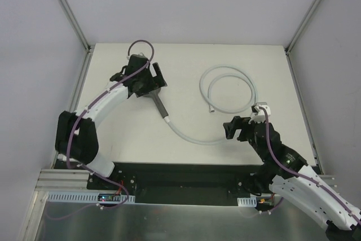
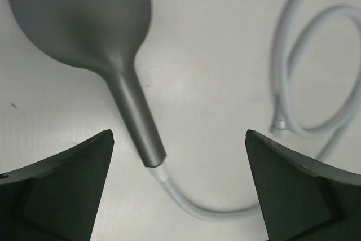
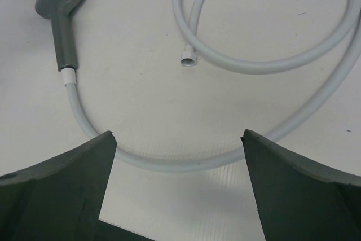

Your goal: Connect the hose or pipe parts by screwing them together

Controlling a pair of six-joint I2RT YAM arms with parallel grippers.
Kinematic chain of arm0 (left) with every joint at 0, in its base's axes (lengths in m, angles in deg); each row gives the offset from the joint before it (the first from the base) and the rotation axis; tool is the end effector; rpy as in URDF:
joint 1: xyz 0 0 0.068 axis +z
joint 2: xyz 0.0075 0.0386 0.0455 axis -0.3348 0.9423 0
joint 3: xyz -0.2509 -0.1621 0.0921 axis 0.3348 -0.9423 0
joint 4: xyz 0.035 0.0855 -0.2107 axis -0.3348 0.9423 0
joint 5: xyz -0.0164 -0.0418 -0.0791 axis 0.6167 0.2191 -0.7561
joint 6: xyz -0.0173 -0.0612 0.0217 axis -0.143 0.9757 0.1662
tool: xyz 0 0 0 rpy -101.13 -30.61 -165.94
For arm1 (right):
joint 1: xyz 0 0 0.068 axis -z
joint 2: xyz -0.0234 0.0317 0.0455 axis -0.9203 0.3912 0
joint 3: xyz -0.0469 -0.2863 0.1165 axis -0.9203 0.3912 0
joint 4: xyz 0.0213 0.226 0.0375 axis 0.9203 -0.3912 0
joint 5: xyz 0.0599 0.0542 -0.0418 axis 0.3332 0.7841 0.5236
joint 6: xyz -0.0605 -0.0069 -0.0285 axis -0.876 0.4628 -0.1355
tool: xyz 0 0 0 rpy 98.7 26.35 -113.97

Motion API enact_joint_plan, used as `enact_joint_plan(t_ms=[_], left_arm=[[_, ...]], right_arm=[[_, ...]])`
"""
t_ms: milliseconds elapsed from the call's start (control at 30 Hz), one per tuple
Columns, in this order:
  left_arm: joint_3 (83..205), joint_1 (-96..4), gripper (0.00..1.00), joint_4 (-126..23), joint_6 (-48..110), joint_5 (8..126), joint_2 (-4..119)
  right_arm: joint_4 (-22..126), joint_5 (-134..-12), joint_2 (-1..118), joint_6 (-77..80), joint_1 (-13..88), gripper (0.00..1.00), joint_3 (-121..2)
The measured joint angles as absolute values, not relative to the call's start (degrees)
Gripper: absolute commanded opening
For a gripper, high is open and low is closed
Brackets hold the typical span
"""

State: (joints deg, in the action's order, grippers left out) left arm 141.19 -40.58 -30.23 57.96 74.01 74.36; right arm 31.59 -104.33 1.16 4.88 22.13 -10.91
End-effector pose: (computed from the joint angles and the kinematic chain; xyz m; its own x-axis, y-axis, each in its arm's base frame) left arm 0.3198 -0.1241 0.3065 -0.7214 -0.3966 -0.5677 -0.1025 0.8719 -0.4788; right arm 0.0614 0.0308 0.2732 -0.2714 -0.0417 -0.9616 -0.3340 0.9411 0.0534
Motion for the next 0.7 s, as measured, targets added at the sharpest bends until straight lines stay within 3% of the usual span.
enact_joint_plan(t_ms=[500,700], left_arm=[[117.1,-40.6,0.99,-43.9,47.5,50.7,30.2],[109.0,-40.9,0.99,-46.1,43.2,47.8,16.7]], right_arm=[[36.2,-96.6,-0.4,-0.1,22.2,0.96,-14.3],[41.1,-92.3,-3.3,-0.1,22.2,0.96,-13.3]])
